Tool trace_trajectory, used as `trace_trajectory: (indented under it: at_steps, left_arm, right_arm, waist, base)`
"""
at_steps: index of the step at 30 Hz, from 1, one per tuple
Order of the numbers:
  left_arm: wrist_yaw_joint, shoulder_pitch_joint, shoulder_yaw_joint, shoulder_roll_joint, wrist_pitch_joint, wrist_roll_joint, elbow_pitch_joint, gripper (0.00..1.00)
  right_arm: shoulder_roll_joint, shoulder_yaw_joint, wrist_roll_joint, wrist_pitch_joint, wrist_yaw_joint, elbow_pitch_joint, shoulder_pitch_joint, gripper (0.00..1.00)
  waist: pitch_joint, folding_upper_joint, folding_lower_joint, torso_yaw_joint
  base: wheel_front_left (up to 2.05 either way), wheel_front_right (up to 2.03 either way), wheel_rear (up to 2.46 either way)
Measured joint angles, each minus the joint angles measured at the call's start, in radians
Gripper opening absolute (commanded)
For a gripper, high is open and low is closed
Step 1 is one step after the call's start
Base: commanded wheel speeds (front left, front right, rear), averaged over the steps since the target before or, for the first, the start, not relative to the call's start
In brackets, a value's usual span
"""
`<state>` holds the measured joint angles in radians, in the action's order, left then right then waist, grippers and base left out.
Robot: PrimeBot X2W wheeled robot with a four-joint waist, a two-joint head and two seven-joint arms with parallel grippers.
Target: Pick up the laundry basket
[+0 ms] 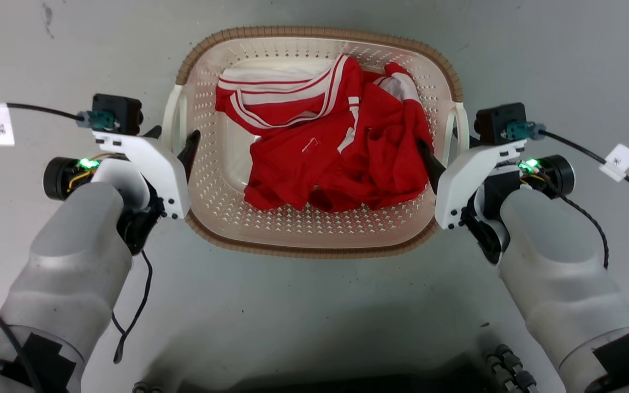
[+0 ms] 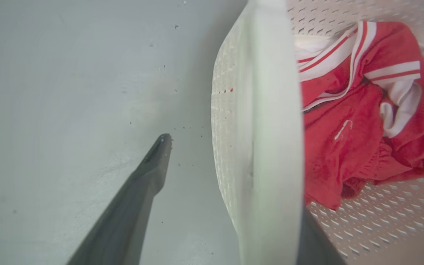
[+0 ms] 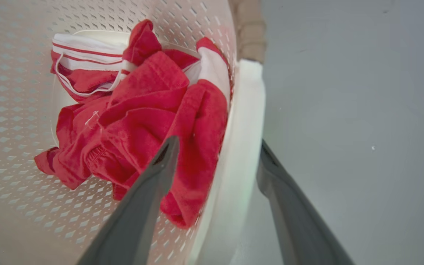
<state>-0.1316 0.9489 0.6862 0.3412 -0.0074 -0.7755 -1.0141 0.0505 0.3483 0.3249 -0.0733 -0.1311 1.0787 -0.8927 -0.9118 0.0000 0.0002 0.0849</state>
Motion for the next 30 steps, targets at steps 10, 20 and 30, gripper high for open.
trace_trajectory:
  at_steps: [10, 20, 30]
  left_arm:
    - [-0.001, 0.036, 0.089, 0.012, 0.038, -0.122, 0.012, 0.0]
    - [0.0, 0.036, 0.186, 0.011, 0.066, -0.217, 0.012, 0.0]
    - [0.004, -0.015, 0.264, -0.024, 0.192, -0.345, -0.002, 0.0]
  right_arm:
    - [-0.009, 0.099, 0.113, 0.034, 0.003, 0.071, -0.074, 0.0]
    - [-0.008, 0.151, 0.173, 0.035, 0.003, 0.134, -0.078, 0.0]
    - [-0.001, 0.198, 0.233, 0.165, 0.003, 0.175, -0.04, 0.0]
  waist:
    - [-0.027, 0.0, -0.0001, -0.006]
    - [0.029, 0.0, -0.0001, -0.012]
    - [0.187, 0.0, -0.0001, -0.034]
  base:
    - [0.0, 0.0, 0.0]
    - [0.0, 0.0, 0.0]
    - [0.0, 0.0, 0.0]
